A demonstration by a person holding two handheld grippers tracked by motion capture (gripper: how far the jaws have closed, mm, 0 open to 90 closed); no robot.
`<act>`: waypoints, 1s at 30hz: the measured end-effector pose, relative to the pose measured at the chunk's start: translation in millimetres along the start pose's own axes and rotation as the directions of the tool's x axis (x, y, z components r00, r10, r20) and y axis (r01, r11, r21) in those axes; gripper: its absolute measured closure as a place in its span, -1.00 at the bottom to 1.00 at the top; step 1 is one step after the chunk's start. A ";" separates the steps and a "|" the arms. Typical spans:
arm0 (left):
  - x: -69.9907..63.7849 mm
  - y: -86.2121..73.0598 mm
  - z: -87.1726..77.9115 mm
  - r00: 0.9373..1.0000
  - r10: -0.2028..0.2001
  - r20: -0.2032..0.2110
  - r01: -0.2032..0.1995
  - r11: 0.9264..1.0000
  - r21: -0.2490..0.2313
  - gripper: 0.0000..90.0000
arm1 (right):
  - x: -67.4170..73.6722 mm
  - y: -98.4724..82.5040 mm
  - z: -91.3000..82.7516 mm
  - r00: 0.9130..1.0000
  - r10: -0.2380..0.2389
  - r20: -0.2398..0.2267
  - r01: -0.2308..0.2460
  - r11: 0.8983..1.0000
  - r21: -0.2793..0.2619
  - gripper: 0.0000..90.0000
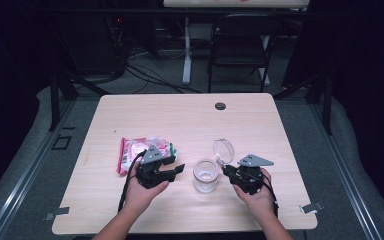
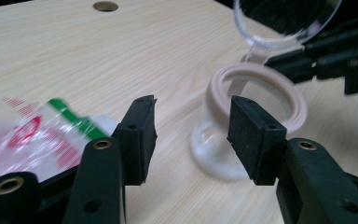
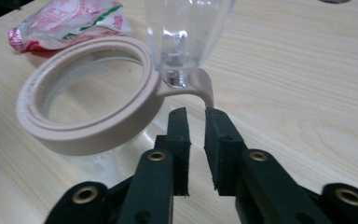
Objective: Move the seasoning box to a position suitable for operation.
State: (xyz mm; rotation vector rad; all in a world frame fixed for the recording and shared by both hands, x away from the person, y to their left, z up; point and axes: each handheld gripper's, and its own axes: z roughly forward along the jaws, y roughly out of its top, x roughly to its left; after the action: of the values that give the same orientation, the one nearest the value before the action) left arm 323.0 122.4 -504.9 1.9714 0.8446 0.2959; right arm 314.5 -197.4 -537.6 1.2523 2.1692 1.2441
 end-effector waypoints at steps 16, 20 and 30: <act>35.8 -35.9 -27.6 0.991 -0.064 -0.120 0.063 0.998 -0.014 0.26 | -13.5 1.6 18.1 1.000 0.031 0.003 -0.031 0.999 0.035 0.87; 41.0 -42.2 -27.9 0.988 -0.066 -0.141 0.068 0.998 0.005 0.22 | -15.1 1.8 22.7 0.999 0.048 -0.002 -0.048 0.998 0.035 0.85; 44.8 -46.8 -26.0 0.982 -0.023 -0.187 0.028 0.999 0.026 0.04 | -16.5 4.6 17.7 0.998 0.063 -0.019 -0.062 0.998 0.026 0.68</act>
State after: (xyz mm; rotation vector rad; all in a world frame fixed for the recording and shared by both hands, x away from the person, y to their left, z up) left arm 321.9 184.8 -536.2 1.9795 0.9976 0.4617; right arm 337.5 -200.8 -545.7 1.3333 2.1819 1.2613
